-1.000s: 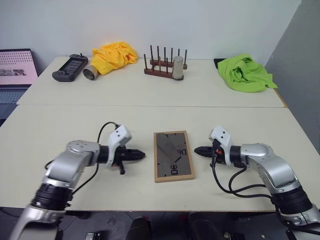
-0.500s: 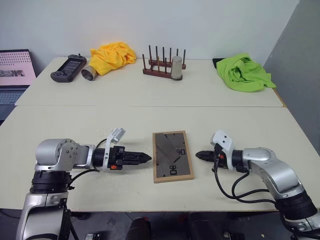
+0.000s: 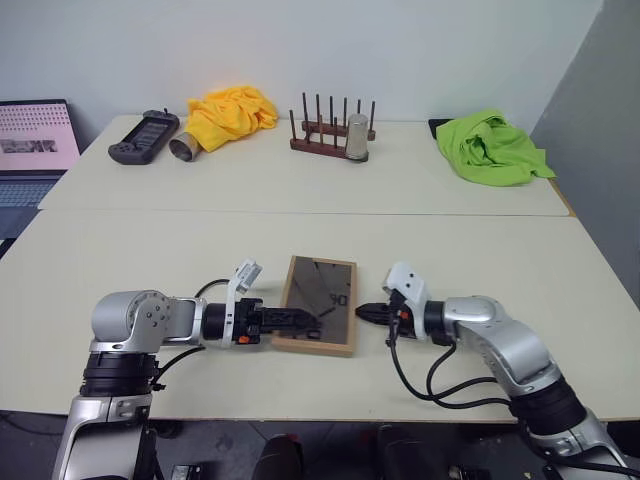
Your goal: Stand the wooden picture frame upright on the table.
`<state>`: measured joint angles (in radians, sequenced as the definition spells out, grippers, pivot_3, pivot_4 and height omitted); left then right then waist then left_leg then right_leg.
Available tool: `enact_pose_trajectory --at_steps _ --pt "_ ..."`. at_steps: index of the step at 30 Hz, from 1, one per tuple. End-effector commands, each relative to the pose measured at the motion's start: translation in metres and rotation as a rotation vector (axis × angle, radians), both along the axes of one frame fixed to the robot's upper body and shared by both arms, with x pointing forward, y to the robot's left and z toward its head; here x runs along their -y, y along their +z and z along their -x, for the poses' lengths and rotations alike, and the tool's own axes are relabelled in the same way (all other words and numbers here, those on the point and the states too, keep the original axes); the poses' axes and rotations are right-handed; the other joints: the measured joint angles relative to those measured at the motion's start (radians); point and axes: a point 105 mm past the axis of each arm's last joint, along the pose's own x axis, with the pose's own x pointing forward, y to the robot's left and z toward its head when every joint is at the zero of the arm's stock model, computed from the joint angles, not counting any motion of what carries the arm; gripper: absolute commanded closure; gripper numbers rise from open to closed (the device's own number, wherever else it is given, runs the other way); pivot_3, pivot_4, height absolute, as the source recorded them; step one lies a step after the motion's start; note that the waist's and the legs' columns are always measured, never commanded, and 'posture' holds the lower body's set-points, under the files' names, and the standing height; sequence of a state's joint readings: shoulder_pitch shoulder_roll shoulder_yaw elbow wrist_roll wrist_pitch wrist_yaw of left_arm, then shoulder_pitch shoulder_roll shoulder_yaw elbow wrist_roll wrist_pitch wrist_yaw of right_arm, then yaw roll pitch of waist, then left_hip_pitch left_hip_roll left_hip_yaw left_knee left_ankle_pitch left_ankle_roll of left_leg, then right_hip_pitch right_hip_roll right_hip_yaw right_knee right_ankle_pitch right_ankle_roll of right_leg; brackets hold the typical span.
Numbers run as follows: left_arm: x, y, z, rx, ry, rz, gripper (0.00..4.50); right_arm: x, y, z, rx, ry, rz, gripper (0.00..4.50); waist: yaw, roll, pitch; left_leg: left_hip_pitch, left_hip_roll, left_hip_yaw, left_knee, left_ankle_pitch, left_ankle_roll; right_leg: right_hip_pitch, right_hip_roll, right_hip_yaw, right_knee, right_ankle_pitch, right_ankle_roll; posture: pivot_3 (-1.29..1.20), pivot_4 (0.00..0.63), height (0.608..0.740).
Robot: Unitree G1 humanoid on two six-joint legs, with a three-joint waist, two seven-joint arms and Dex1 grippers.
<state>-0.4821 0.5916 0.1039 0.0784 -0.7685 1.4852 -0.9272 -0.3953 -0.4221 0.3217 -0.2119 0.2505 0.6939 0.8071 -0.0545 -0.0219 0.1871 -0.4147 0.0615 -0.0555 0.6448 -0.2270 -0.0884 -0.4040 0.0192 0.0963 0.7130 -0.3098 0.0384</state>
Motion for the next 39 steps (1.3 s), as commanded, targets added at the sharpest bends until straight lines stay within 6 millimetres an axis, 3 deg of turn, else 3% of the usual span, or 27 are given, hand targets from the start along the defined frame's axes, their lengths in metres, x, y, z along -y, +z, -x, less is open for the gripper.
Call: enact_pose_trajectory --at_steps 1,16,18,22,27,30,37,39 --pt "0.000 0.000 0.002 0.010 -0.002 -0.004 0.06 -0.005 0.010 -0.001 0.044 0.020 -0.010 4.50 0.001 0.000 0.000 0.000 0.000 0.000 0.000 0.000 0.000 0.000 -0.001 0.000 0.000 0.000 0.000 0.00 0.150 0.740" --pt "-0.008 0.028 0.007 0.039 -0.004 0.091 2.97 0.043 0.004 -0.018 0.091 -0.095 0.074 4.50 -0.003 0.000 0.000 -0.001 0.000 0.000 -0.001 0.000 0.000 -0.001 0.000 0.000 -0.001 0.000 0.000 0.00 0.150 0.740" --pt "-0.008 0.029 0.005 0.049 0.002 0.095 3.21 0.046 0.015 -0.025 0.115 -0.115 0.051 4.50 -0.003 0.000 0.000 -0.001 0.000 0.000 -0.001 0.000 0.000 -0.001 0.000 0.000 -0.001 0.000 0.000 0.00 0.150 0.740" --pt "-0.006 0.039 -0.001 0.105 0.012 0.111 3.21 0.043 0.052 -0.035 0.137 -0.124 -0.061 4.50 -0.006 -0.001 0.001 -0.001 0.000 0.000 -0.001 0.000 0.000 -0.001 0.000 0.000 0.000 0.000 0.000 0.00 0.150 0.740" --pt "-0.003 0.048 -0.013 0.175 0.048 0.124 3.21 0.027 0.094 -0.036 0.102 -0.054 -0.161 3.53 -0.003 -0.001 0.000 -0.001 0.000 0.000 -0.001 0.000 0.000 -0.002 0.000 0.000 -0.001 0.000 0.000 0.00 0.150 0.740" --pt "0.000 0.053 -0.018 0.195 0.059 0.142 3.21 0.016 0.105 -0.036 0.095 -0.024 -0.186 2.93 -0.003 -0.001 0.000 -0.002 0.000 0.000 -0.001 0.000 0.000 -0.001 0.000 0.000 -0.001 0.000 0.000 0.00 0.150 0.740" --pt "0.009 0.061 -0.027 0.247 0.071 0.155 3.21 -0.019 0.097 -0.040 0.058 0.033 -0.192 1.46 -0.006 -0.001 0.000 -0.002 0.000 0.000 -0.001 0.000 0.000 -0.002 0.000 0.000 -0.001 0.000 0.000 0.00 0.150 0.740" --pt "0.010 0.061 -0.028 0.246 0.073 0.160 3.21 -0.023 0.097 -0.042 0.051 0.035 -0.202 0.85 -0.006 -0.001 0.001 -0.002 0.000 0.000 -0.001 0.000 0.000 -0.002 0.000 0.000 -0.001 0.000 0.000 0.00 0.150 0.740"
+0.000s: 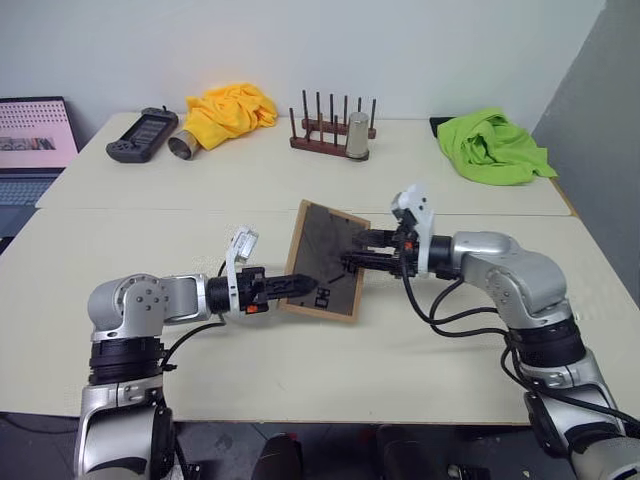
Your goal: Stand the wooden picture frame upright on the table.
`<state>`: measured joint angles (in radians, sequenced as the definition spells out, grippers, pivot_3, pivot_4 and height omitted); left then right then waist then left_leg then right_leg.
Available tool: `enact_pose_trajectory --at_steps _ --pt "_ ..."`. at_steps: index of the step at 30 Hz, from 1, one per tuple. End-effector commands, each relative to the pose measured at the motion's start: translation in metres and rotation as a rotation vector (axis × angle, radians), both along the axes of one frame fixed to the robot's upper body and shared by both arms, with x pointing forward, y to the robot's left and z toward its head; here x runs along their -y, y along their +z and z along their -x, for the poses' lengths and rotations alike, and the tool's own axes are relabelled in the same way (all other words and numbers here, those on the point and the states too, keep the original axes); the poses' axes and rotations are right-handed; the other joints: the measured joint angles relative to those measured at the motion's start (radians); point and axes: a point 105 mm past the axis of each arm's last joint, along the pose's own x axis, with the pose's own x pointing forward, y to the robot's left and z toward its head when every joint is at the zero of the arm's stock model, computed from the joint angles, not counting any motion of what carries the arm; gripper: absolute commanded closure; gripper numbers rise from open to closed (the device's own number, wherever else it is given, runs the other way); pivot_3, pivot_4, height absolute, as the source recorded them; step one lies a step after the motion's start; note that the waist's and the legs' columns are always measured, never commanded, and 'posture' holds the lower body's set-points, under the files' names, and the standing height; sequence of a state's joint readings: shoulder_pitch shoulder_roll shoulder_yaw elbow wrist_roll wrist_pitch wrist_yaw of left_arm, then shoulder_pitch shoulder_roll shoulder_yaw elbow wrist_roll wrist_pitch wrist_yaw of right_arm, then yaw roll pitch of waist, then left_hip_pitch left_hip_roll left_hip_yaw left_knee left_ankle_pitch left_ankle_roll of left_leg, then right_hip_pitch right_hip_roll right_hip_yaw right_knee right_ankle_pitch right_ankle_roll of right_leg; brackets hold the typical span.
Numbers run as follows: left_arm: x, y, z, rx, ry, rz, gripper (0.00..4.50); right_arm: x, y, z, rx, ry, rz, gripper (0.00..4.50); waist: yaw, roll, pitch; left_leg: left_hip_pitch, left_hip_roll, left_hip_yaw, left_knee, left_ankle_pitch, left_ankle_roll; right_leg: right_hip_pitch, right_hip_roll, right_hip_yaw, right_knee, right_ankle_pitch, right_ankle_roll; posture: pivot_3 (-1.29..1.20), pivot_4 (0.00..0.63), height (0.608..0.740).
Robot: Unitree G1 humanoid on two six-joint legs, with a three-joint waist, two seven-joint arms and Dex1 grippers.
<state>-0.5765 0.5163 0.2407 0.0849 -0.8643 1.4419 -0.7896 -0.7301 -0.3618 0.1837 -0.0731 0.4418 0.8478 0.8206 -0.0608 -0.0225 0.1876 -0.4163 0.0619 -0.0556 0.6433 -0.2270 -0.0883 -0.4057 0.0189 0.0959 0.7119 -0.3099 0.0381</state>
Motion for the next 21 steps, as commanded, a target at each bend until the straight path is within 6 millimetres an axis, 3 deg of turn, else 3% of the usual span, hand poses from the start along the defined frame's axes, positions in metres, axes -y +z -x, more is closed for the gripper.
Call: enact_pose_trajectory --at_steps 1,4,7,13,17,21 --pt "0.003 0.018 -0.001 0.074 -0.013 0.045 3.21 -0.010 0.010 -0.004 0.028 0.007 -0.025 0.64 0.001 0.000 0.000 0.000 0.000 0.000 0.000 0.000 0.000 0.000 0.000 0.000 0.000 0.000 0.000 0.00 0.150 0.740" --pt "0.003 0.018 0.001 0.074 -0.016 0.046 3.21 -0.021 0.015 0.001 0.013 0.056 -0.058 0.11 0.002 0.000 0.000 -0.001 0.000 0.000 0.000 0.000 0.000 0.000 -0.001 0.000 0.000 0.000 0.000 0.00 0.150 0.740" --pt "0.001 0.018 0.000 0.073 -0.007 0.042 3.21 -0.029 0.032 0.023 -0.021 0.182 -0.138 0.11 0.002 0.000 0.000 -0.001 0.000 0.000 0.000 0.000 0.000 0.000 0.000 0.000 0.000 0.000 0.000 0.00 0.150 0.740" --pt "-0.004 0.019 0.000 0.052 0.018 0.057 3.21 0.000 0.027 0.043 -0.099 0.240 -0.111 0.11 0.004 0.000 0.000 -0.001 -0.001 0.000 0.000 0.000 0.000 0.000 -0.001 -0.001 -0.001 0.000 0.000 0.00 0.150 0.740" --pt "-0.006 0.021 0.002 0.031 0.023 0.072 3.21 0.026 0.017 0.039 -0.085 0.163 -0.044 0.11 0.004 0.000 0.000 -0.001 -0.001 0.000 0.000 0.000 0.000 0.000 -0.001 0.000 -0.001 0.000 0.000 0.00 0.150 0.740" --pt "-0.008 0.020 0.006 -0.020 0.019 0.091 3.21 0.057 0.007 0.021 0.126 0.011 0.074 0.11 0.002 0.000 0.000 -0.001 -0.001 0.000 0.000 0.000 0.000 0.000 -0.001 0.000 -0.001 0.000 0.000 0.00 0.150 0.740"
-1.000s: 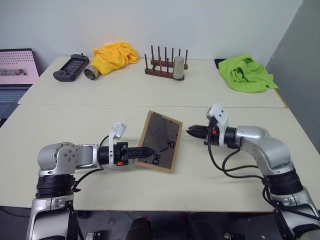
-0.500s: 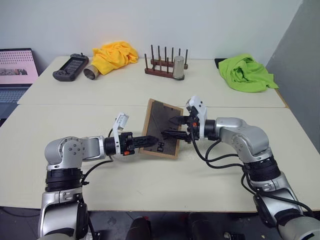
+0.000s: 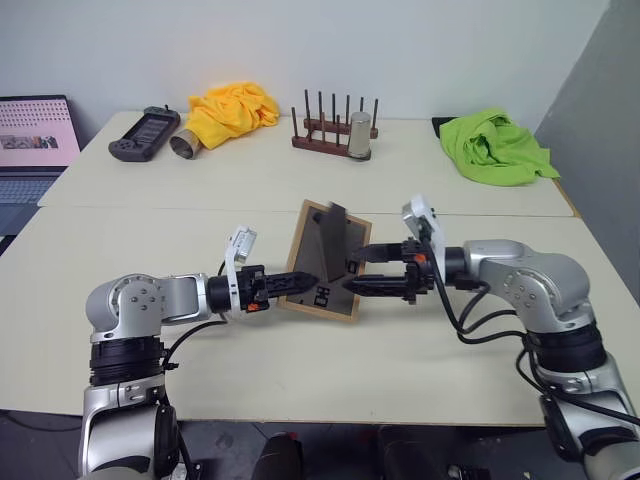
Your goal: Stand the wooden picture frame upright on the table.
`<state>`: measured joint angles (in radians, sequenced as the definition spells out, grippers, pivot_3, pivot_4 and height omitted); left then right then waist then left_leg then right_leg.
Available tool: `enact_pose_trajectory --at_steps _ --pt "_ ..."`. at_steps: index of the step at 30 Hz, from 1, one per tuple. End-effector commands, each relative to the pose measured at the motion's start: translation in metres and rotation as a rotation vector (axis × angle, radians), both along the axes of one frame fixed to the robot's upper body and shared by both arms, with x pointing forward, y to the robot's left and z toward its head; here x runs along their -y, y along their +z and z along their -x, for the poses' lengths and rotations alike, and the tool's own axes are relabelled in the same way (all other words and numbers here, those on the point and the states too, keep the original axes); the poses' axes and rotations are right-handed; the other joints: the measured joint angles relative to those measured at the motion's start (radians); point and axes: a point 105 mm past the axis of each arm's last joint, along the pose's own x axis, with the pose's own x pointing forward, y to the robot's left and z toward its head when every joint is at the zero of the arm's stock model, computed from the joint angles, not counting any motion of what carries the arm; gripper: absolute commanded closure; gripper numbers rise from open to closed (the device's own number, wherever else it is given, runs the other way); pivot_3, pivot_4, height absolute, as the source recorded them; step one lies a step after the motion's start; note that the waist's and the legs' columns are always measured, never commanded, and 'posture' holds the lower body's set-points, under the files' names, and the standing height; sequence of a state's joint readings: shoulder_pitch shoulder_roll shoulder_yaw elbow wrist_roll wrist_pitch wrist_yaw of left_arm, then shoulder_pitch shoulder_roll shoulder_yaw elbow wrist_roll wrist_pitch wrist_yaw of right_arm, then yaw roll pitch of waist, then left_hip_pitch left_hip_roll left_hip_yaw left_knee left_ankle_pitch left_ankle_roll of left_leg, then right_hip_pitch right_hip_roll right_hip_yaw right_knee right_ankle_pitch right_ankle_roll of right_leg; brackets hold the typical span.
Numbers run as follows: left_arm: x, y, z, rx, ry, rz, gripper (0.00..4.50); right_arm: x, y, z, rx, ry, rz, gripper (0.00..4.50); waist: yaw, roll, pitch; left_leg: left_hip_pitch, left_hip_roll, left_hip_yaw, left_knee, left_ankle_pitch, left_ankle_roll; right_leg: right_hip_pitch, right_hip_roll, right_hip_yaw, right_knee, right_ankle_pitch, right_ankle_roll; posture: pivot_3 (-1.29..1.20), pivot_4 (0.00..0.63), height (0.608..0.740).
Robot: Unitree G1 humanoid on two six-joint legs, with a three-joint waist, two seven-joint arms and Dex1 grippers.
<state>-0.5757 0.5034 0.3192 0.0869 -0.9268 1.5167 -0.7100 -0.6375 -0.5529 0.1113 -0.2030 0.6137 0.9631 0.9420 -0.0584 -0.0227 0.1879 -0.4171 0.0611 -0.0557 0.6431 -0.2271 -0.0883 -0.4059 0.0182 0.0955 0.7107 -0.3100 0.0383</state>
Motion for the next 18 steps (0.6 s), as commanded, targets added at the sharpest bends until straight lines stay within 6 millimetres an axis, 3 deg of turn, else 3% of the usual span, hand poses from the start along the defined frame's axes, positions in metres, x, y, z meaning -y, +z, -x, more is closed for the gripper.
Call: enact_pose_trajectory --at_steps 1,4,7,12,18 --pt "-0.002 0.016 0.004 0.015 -0.015 0.064 3.21 0.020 0.006 -0.011 0.282 -0.084 0.077 0.11 0.000 0.000 0.000 0.000 0.000 0.000 0.000 0.000 0.000 0.000 0.000 0.000 0.000 0.000 0.000 0.00 0.150 0.740" --pt "-0.003 0.011 0.009 -0.035 -0.029 0.080 3.21 0.036 0.000 -0.023 0.662 -0.131 0.228 0.11 -0.002 0.000 0.000 0.000 0.000 0.000 0.000 0.000 0.000 0.000 0.000 0.000 0.000 -0.001 0.002 0.00 0.150 0.740" --pt "-0.002 0.011 0.011 -0.068 -0.041 0.128 3.21 0.039 -0.012 -0.030 1.067 -0.087 0.403 0.11 -0.002 0.000 0.000 0.000 0.000 0.001 0.000 0.000 0.000 0.000 0.000 0.001 0.000 -0.002 0.003 0.00 0.150 0.740" --pt "0.001 0.016 0.013 -0.094 -0.062 0.186 3.21 0.025 -0.024 -0.033 1.437 0.032 0.480 0.11 -0.005 -0.001 0.000 0.001 0.000 0.002 0.000 0.000 0.000 0.000 0.000 0.002 0.000 0.000 0.001 0.00 0.150 0.740" --pt "0.006 0.017 0.021 -0.117 -0.092 0.201 3.21 -0.004 -0.011 -0.035 1.690 0.037 0.373 0.11 -0.005 -0.001 0.000 0.001 0.000 0.001 0.000 0.002 -0.004 0.000 -0.001 0.002 0.002 0.000 0.000 0.00 0.150 0.740"
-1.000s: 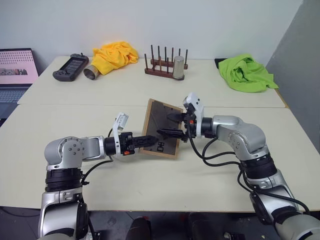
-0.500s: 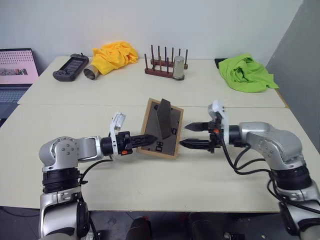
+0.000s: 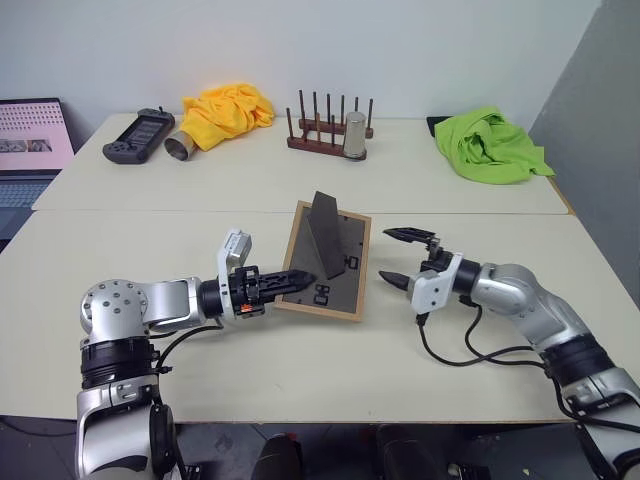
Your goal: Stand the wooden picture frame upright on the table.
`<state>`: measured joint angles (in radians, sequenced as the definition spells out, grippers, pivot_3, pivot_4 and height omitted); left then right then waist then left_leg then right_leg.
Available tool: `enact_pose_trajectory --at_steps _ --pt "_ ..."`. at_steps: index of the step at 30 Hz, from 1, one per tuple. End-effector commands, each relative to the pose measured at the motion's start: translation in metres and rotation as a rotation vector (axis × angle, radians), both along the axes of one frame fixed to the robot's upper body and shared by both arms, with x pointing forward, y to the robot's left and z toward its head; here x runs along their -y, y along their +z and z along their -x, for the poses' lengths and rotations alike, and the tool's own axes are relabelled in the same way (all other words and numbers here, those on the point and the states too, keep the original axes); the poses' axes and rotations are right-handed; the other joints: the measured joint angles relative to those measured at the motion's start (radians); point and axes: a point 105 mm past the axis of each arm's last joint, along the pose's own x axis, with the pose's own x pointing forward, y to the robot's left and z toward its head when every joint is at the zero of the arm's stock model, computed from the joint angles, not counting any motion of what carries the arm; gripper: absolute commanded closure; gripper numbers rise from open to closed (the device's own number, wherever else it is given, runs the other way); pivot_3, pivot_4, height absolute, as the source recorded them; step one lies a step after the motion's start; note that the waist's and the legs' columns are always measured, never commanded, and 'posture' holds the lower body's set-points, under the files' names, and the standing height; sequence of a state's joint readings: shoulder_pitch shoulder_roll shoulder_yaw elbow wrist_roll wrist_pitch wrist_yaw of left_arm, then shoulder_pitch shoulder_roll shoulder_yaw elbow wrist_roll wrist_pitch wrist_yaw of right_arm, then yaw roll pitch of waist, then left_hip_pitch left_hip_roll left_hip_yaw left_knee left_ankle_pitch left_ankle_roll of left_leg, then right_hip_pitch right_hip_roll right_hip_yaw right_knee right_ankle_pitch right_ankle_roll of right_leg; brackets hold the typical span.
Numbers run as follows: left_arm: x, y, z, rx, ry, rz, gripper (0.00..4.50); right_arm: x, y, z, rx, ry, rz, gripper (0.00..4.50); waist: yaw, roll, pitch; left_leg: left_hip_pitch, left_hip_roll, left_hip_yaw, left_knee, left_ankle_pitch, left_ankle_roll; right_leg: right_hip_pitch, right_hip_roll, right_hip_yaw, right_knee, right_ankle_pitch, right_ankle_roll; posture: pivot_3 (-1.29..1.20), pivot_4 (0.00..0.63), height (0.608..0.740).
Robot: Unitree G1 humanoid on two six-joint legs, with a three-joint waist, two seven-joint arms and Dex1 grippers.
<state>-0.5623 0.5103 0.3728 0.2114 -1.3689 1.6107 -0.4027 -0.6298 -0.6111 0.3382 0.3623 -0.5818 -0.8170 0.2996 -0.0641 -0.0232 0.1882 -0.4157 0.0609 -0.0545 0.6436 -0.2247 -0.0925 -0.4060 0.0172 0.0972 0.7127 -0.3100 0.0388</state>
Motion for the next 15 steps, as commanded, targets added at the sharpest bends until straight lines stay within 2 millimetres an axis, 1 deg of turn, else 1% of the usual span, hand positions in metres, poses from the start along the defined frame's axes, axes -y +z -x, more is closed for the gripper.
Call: enact_pose_trajectory --at_steps 1,3,5,6,7,10,13,14,15 --pt "0.002 0.011 0.008 0.019 -0.041 0.043 3.21 -0.017 0.018 0.002 0.141 0.079 -0.051 0.11 0.002 0.000 0.000 0.000 0.000 0.000 0.000 0.000 0.000 0.000 0.000 0.000 0.000 0.000 0.000 0.00 0.150 0.740" --pt "0.003 0.010 0.012 0.016 -0.054 0.037 3.21 -0.024 0.023 0.002 0.166 0.104 -0.077 0.11 0.005 0.000 0.000 0.000 0.000 0.000 0.000 0.000 0.000 0.000 -0.001 0.000 0.000 0.000 0.000 0.00 0.150 0.740" --pt "0.003 0.009 0.014 0.010 -0.052 0.030 3.21 -0.029 0.023 0.005 0.156 0.141 -0.092 0.11 0.006 0.000 0.000 0.000 -0.001 0.000 0.000 0.000 0.000 0.000 -0.001 0.000 0.000 0.000 0.000 0.00 0.150 0.740" --pt "0.002 0.009 0.014 0.008 -0.049 0.029 3.21 -0.029 0.022 0.006 0.152 0.148 -0.092 0.47 0.006 0.000 0.000 0.000 -0.001 0.000 0.000 0.000 0.000 0.001 -0.001 0.000 0.000 0.000 0.000 0.00 0.150 0.740" --pt "0.002 0.009 0.014 0.008 -0.048 0.028 3.21 -0.029 0.022 0.006 0.151 0.151 -0.091 0.53 0.007 0.000 0.000 0.000 -0.001 0.000 0.000 0.000 0.000 0.001 -0.001 0.000 0.000 0.000 0.000 0.00 0.150 0.740" --pt "0.002 0.008 0.015 0.004 -0.041 0.025 3.21 -0.027 0.021 0.007 0.150 0.161 -0.089 1.24 0.007 0.000 0.000 0.000 -0.001 0.000 0.000 0.000 0.000 0.001 -0.001 0.000 0.000 0.000 0.000 0.00 0.150 0.740" --pt "0.003 0.008 0.016 0.000 -0.035 0.023 3.21 -0.026 0.022 0.010 0.147 0.172 -0.099 1.82 0.006 0.000 0.000 0.000 -0.001 0.000 0.001 0.000 0.000 0.001 -0.001 0.000 0.000 0.000 0.000 0.00 0.150 0.740" --pt "0.004 0.007 0.016 -0.001 -0.032 0.021 2.86 -0.026 0.023 0.010 0.146 0.174 -0.105 2.09 0.006 0.000 0.000 0.000 -0.001 -0.001 0.001 0.000 0.000 0.001 -0.001 0.000 0.000 0.000 0.000 0.00 0.150 0.740" --pt "0.004 0.008 0.016 0.001 -0.027 0.021 2.51 -0.025 0.023 0.010 0.145 0.175 -0.106 2.26 0.006 0.000 0.000 0.000 -0.001 -0.001 0.001 0.000 0.000 0.001 -0.001 0.000 0.000 0.000 0.000 0.00 0.150 0.740"
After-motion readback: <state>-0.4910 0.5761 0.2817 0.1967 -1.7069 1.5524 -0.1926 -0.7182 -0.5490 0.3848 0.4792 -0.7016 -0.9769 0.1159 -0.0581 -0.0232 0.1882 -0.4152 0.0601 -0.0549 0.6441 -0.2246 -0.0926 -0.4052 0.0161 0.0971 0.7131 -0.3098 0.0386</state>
